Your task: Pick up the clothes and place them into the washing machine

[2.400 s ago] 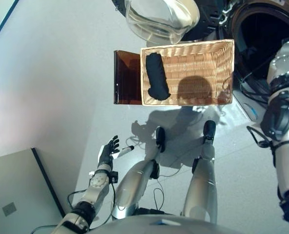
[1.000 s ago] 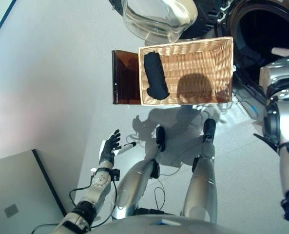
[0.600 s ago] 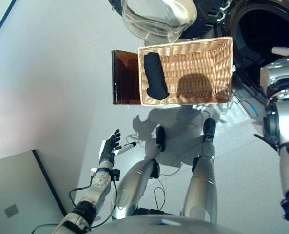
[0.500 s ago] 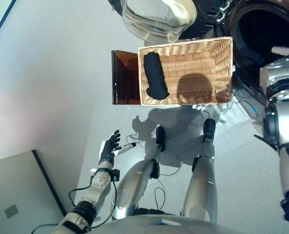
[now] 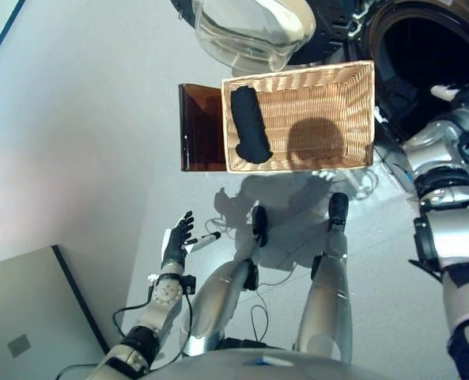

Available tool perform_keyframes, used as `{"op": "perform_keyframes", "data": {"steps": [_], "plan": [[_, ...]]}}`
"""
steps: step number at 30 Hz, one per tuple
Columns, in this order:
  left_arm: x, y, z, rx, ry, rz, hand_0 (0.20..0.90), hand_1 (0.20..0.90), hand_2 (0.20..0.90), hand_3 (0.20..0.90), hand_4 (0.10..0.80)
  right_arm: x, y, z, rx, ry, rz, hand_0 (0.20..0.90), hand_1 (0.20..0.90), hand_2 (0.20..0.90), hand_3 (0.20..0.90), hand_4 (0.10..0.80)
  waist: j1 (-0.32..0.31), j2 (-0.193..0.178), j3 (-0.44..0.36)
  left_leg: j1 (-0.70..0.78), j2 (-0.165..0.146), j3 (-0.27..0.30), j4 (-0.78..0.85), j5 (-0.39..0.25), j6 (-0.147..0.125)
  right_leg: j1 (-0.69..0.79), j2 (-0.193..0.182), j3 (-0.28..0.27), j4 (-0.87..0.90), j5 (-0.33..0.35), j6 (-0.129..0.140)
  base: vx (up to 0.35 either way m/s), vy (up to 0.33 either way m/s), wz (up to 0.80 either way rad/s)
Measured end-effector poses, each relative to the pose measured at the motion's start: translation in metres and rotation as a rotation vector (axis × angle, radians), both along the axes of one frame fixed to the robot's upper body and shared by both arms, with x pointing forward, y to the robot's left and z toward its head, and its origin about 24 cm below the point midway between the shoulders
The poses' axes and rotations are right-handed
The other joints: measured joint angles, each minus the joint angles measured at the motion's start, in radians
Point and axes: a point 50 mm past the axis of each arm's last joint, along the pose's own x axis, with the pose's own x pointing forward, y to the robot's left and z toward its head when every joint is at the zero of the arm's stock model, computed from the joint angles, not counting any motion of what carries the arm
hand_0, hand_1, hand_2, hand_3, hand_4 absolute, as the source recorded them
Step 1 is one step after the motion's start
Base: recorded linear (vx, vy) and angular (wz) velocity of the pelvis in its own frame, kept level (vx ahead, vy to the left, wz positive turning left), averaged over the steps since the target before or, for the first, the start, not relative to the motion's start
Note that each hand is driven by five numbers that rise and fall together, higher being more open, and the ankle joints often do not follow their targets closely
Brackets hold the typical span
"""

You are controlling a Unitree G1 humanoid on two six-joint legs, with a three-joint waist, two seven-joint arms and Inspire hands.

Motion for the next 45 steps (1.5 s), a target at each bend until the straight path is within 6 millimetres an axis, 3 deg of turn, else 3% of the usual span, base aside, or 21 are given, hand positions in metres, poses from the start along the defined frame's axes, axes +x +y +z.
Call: {"op": "perform_keyframes", "data": {"steps": [10, 17, 27, 33, 41, 45], "plan": [[-0.003, -0.003, -0.004, 0.008, 0.01, 0.001, 0.9, 0.9, 0.9, 0.9, 0.8, 0.008, 0.051, -0.053, -0.144, 0.108, 0.128, 0.9, 0.9, 0.9, 0.9, 0.8, -0.039, 0.0, 0.0, 0.02, 0.01, 0.001, 0.0, -0.002, -0.006, 0.005, 0.01, 0.002, 0.028, -0.018, 0.0, 0.002, 0.005, -0.03], [-0.007, -0.004, -0.01, 0.028, 0.035, -0.005, 0.9, 0.9, 0.9, 0.9, 0.8, 0.005, 0.072, -0.083, -0.234, 0.23, 0.288, 0.9, 0.9, 0.9, 0.9, 0.8, -0.067, -0.001, 0.0, 0.02, 0.013, -0.001, 0.0, 0.0, -0.008, 0.0, 0.014, 0.004, 0.036, -0.019, -0.002, -0.001, -0.001, -0.02], [-0.015, -0.002, -0.019, 0.051, 0.087, -0.003, 0.9, 0.9, 0.9, 0.9, 0.8, 0.01, 0.095, -0.064, -0.419, 0.223, 0.438, 0.9, 0.9, 0.9, 0.9, 0.8, -0.084, -0.005, 0.0, 0.02, 0.016, 0.0, 0.0, -0.001, -0.009, 0.001, 0.019, 0.002, 0.037, -0.018, 0.0, 0.0, 0.0, 0.0], [-0.014, 0.003, -0.019, 0.066, 0.083, 0.021, 0.9, 0.9, 0.9, 0.9, 0.8, 0.013, 0.124, -0.064, -0.517, 0.269, 0.604, 0.9, 0.9, 0.9, 0.9, 0.8, -0.084, -0.04, -0.004, 0.022, 0.026, 0.003, 0.0, -0.002, -0.014, 0.001, 0.029, 0.001, 0.038, -0.02, -0.004, 0.0, 0.0, 0.0], [-0.015, 0.004, -0.02, 0.068, 0.092, 0.027, 0.9, 0.9, 0.9, 0.9, 0.8, 0.015, 0.152, -0.063, -0.52, 0.292, 0.785, 0.9, 0.9, 0.9, 0.9, 0.8, -0.083, -0.06, -0.005, 0.026, 0.031, 0.002, 0.0, -0.003, -0.016, 0.005, 0.034, 0.001, 0.038, -0.019, -0.013, 0.0, 0.0, 0.0], [-0.017, 0.006, -0.022, 0.076, 0.104, 0.037, 0.9, 0.9, 0.9, 0.9, 0.8, 0.016, 0.169, -0.07, -0.406, 0.297, 0.874, 0.9, 0.9, 0.9, 0.9, 0.8, -0.083, -0.069, -0.005, 0.039, 0.032, 0.0, 0.0, -0.007, -0.021, 0.019, 0.035, -0.001, 0.038, -0.025, -0.011, 0.003, -0.006, 0.03]]}}
